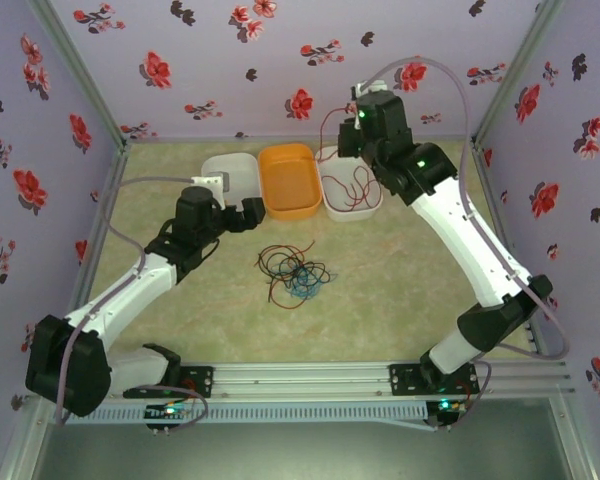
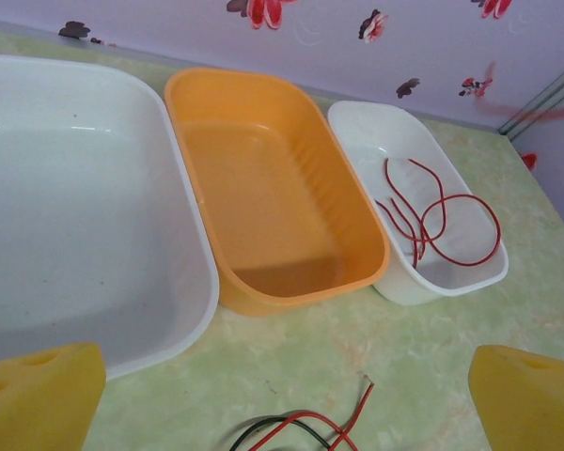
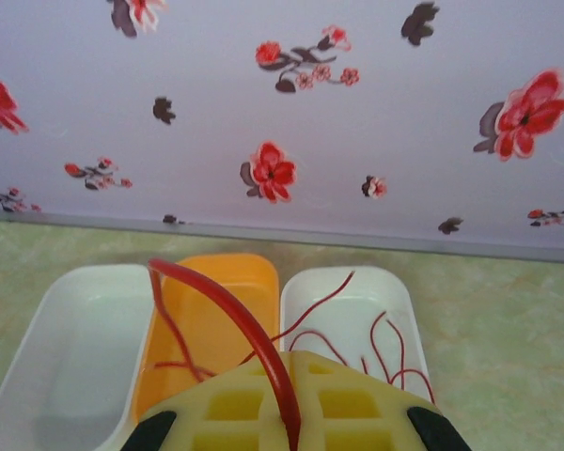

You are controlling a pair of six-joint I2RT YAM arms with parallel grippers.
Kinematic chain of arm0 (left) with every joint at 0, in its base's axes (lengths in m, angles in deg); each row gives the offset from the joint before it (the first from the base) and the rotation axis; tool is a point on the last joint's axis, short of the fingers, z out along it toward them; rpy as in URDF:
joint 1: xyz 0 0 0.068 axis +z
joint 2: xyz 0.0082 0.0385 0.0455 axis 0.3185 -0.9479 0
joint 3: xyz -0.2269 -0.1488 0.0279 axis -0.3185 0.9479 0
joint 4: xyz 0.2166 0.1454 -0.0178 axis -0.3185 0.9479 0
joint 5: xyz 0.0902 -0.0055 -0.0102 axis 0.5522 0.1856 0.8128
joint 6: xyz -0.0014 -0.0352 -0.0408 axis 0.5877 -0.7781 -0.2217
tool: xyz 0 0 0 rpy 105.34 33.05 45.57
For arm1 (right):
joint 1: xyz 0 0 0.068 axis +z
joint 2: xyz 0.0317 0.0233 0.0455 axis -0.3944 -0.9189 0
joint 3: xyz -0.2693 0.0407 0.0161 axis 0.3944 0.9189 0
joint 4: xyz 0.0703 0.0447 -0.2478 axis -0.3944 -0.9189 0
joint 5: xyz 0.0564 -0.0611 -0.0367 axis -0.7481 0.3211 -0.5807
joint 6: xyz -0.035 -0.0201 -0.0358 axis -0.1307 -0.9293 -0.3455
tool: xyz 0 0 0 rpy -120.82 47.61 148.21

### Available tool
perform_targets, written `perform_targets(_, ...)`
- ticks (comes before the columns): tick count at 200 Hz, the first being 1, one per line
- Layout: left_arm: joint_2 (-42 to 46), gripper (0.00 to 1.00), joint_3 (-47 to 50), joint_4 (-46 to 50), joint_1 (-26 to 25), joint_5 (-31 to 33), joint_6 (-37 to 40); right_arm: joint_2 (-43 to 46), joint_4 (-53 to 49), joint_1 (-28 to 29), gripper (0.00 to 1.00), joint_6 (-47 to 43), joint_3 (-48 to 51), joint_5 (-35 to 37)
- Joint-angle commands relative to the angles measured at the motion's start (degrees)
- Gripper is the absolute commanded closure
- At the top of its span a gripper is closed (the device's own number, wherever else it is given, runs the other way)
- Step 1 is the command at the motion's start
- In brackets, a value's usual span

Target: Untangle the cables

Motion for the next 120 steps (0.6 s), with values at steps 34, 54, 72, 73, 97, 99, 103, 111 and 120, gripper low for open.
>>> perform_targets(34,-0.62,0.0,0.58,-1.83,0.45,1.11,0.15,-2.74,-1.88,-5.37,1.0,1.61,-4.46,1.26)
perform_targets(54,-0.63,0.0,0.58,-1.81,0.45,1.02,0.28,-3.92,-2.22,-7.31,1.0,2.5,-4.55,0.75)
perform_targets(72,-0.61,0.0,0.72,-1.87,0.48,1.02,0.37,-5.28,-2.8,-8.75,1.0,3.32,-4.76,0.36)
perform_targets(73,-0.63,0.0,0.74,-1.89,0.48,1.03,0.41,-5.36,-2.83,-8.81,1.0,3.34,-4.76,0.33)
perform_targets(97,-0.6,0.0,1.01,-1.92,0.4,1.03,0.52,-7.27,-3.11,-10.14,1.0,4.09,-4.77,0.01)
perform_targets(99,-0.68,0.0,1.02,-1.92,0.44,0.97,0.5,-7.47,-3.07,-10.23,1.0,4.13,-4.77,-0.03)
perform_targets(103,-0.66,0.0,0.95,-1.92,0.4,0.95,0.56,-7.81,-3.03,-10.4,1.0,4.22,-4.8,-0.08)
perform_targets(111,-0.66,0.0,1.07,-1.92,0.48,0.85,0.75,-8.49,-3.03,-10.76,1.0,4.44,-4.9,-0.17)
perform_targets(120,-0.72,0.0,1.1,-1.81,0.48,0.69,0.82,-9.26,-3.18,-11.1,1.0,4.81,-5.07,-0.13)
